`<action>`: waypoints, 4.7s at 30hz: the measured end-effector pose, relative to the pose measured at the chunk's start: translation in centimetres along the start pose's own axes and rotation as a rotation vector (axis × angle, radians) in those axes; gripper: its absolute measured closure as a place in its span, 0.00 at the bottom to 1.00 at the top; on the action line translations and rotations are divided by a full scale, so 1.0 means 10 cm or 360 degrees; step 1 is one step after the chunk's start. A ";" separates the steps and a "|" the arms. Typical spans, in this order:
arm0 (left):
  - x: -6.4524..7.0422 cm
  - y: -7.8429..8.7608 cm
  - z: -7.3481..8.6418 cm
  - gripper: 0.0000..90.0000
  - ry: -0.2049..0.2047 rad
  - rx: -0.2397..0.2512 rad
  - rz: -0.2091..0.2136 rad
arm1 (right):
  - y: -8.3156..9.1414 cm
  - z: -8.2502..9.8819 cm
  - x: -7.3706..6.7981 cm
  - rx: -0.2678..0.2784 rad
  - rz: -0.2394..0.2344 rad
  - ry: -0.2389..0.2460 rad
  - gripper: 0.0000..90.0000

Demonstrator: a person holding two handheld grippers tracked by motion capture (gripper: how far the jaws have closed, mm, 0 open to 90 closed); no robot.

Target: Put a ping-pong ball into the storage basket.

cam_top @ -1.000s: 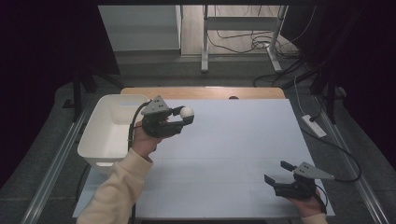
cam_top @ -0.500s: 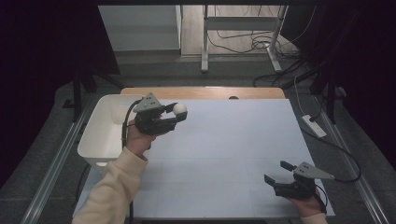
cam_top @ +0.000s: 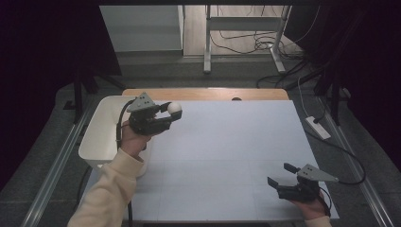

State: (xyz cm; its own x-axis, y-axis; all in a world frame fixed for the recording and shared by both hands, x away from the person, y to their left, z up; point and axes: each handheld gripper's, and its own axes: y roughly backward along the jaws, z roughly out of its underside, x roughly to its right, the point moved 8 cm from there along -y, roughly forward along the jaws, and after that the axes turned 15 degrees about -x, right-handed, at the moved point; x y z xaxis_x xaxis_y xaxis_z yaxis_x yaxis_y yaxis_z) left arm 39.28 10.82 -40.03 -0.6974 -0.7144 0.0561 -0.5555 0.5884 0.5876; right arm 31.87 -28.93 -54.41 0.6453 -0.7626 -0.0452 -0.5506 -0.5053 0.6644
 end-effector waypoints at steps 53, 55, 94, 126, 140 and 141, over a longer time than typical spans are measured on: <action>-0.66 0.30 0.30 0.56 0.0223 -0.0049 -0.0208 | 0.00 0.00 0.00 -0.0002 0.0005 -0.0001 0.12; -0.69 0.31 0.32 0.56 0.0236 -0.0056 -0.0217 | 0.00 0.00 0.01 -0.0004 0.0007 -0.0002 0.12; -1.13 0.21 0.59 0.56 0.0400 -0.0269 -0.0351 | -0.01 -0.01 0.00 -0.0003 0.0004 0.0005 0.12; -1.21 0.13 0.67 0.54 0.0414 -0.0381 -0.0366 | -0.02 -0.01 0.00 -0.0005 0.0000 0.0003 0.12; -0.95 0.28 0.53 0.23 0.0343 -0.0222 -0.0255 | -0.01 -0.01 -0.01 -0.0008 0.0008 0.0006 0.12; -0.92 0.29 0.53 0.22 0.0338 -0.0211 -0.0237 | -0.01 -0.01 -0.01 -0.0007 0.0009 0.0006 0.12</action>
State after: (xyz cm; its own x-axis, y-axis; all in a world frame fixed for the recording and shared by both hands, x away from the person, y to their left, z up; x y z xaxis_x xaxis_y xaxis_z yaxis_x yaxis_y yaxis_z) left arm 41.67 21.08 -43.11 -0.4943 -0.8608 0.1210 -0.5710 0.4265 0.7014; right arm 31.88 -28.82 -54.41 0.6443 -0.7638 -0.0386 -0.5518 -0.4993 0.6681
